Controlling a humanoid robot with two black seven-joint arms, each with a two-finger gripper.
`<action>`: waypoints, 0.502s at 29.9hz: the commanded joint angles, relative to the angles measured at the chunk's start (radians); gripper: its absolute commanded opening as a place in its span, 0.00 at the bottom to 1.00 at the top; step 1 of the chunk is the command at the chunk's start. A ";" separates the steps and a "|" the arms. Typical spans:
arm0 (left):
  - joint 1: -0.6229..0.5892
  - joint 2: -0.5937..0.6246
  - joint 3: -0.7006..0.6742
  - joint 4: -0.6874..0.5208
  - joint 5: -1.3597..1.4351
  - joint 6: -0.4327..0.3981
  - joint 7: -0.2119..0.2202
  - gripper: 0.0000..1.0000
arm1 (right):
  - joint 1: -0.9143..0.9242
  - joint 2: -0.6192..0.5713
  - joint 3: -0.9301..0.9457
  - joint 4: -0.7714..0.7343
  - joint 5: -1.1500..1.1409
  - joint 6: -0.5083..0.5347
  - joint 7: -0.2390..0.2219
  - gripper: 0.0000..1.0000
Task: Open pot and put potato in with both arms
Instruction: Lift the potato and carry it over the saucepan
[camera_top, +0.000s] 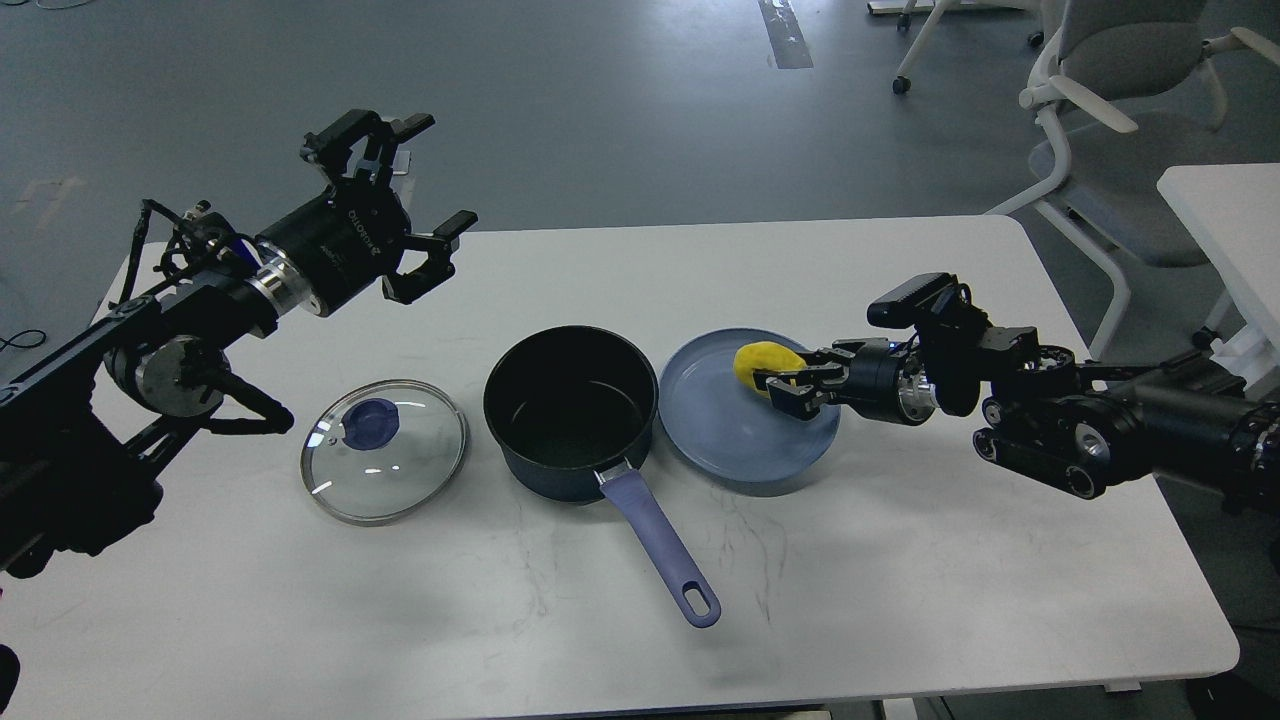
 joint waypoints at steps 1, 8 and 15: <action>0.000 0.000 0.001 0.000 0.000 0.000 0.000 0.98 | 0.047 -0.006 0.005 0.009 0.005 -0.018 0.000 0.00; 0.000 0.000 0.003 0.000 0.000 0.000 0.000 0.98 | 0.159 -0.011 0.074 0.082 0.012 -0.047 0.000 0.00; 0.000 0.000 0.003 0.000 0.000 0.000 0.000 0.98 | 0.193 0.014 0.088 0.208 0.012 -0.056 0.000 0.00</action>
